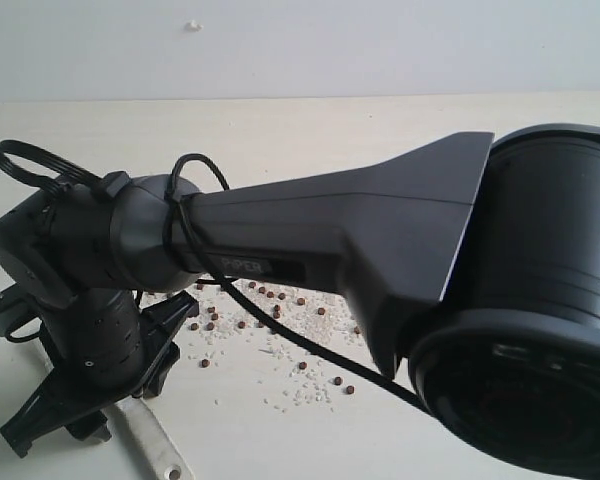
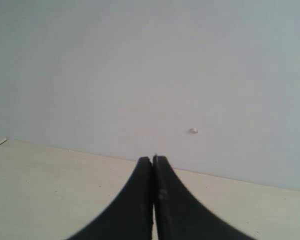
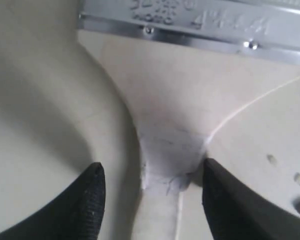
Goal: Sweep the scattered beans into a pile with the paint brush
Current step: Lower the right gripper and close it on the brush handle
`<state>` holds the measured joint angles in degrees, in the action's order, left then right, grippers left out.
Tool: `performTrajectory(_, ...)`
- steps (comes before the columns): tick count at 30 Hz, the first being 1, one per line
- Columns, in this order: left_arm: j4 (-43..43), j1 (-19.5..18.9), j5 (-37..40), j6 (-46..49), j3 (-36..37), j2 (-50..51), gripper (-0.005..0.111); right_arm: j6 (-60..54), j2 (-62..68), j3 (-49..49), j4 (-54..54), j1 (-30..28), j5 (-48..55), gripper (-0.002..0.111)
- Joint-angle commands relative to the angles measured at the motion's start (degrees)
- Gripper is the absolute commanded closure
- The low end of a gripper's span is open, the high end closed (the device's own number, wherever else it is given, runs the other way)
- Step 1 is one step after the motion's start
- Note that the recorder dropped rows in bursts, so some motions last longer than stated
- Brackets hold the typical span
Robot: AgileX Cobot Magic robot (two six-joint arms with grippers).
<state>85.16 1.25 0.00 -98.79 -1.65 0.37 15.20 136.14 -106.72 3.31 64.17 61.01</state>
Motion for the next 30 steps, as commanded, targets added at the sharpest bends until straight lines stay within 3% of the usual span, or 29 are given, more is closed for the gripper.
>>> performTrajectory(1,0.1,-0.1,0.0,-0.1,0.1,-0.4,0.107,0.0,-0.2,-0.5,-0.7,0.0,-0.1,0.055)
performTrajectory(30,0.1,-0.1,0.0,-0.2,0.1,-0.4,0.107,1.5,-0.2,-0.5,-2.6,0.0,-0.8,0.055)
